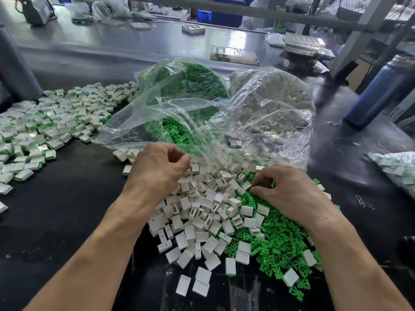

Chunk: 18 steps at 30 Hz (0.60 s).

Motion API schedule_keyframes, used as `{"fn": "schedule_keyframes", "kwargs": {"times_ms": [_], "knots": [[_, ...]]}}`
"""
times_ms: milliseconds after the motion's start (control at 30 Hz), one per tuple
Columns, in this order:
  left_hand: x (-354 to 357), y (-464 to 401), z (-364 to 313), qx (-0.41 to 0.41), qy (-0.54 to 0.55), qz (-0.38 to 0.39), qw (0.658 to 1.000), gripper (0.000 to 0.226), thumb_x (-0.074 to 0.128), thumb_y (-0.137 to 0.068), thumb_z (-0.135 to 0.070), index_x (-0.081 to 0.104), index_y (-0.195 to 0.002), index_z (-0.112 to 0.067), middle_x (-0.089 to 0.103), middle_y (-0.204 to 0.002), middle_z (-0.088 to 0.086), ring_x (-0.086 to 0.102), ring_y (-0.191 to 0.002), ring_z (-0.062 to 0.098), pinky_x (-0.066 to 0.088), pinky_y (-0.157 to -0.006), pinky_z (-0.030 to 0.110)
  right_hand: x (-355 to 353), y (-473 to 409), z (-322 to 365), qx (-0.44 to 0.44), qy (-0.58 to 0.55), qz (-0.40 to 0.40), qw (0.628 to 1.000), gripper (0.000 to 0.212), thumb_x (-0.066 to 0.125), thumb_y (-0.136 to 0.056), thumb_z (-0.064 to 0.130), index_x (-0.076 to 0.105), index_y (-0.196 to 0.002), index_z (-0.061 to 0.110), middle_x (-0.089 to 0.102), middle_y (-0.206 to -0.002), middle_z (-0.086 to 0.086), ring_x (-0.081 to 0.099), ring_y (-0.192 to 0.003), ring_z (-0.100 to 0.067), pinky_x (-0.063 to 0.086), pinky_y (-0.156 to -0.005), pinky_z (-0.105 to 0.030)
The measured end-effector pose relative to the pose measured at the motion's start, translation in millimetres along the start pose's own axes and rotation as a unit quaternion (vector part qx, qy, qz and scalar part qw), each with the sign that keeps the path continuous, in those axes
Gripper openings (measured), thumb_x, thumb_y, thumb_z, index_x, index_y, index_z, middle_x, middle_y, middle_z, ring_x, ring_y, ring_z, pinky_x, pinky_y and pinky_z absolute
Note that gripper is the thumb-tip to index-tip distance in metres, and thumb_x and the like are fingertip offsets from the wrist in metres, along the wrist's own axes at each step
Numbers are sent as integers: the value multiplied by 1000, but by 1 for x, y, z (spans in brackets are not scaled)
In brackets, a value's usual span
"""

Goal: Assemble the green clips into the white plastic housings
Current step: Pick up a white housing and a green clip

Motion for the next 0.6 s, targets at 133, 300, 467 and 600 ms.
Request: {"fn": "schedule_keyframes", "kwargs": {"times_ms": [133, 300, 467, 600], "knots": [[-1, 0, 0, 6, 143, -13, 990, 24, 70, -94, -43, 73, -87, -20, 70, -68, -10, 63, -55, -3, 45, -51, 10, 2, -2, 4, -23, 37, -2, 999, 6, 74, -94, 38, 73, -89, 35, 61, -95, 22, 57, -89, 0, 54, -86, -31], [4, 0, -2, -34, 291, 17, 956, 32, 71, -90, -40, 72, -88, -9, 75, -75, 4, 64, -56, 14, 50, -48, 24, 5, -3, 5, -28, 52, -13, 998, 9, 70, -97, 38, 70, -91, 32, 60, -92, 20, 54, -84, 3, 51, -81, -29], [9, 2, -5, -63, 411, 82, 906, 30, 72, -89, -34, 72, -94, -5, 78, -86, 16, 69, -59, 21, 53, -48, 26, 4, -4, 0, -36, -13, -66, 997, 11, 68, -98, 32, 63, -89, 30, 65, -89, 11, 62, -78, -2, 54, -72, -21], [10, 3, -7, -42, 473, 106, 873, 25, 73, -87, -26, 73, -99, -4, 77, -97, 22, 74, -70, 24, 59, -56, 27, 3, -4, -1, -26, -217, -133, 967, 7, 70, -97, 28, 67, -91, 29, 73, -81, 5, 68, -68, -3, 52, -57, -14]]}}
Point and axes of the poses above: each hand's wrist, its own y-axis away from the middle knuckle, its own x-axis out of the palm, z = x × y, the point moved 2 cm from there along -y, towards the middle knuckle
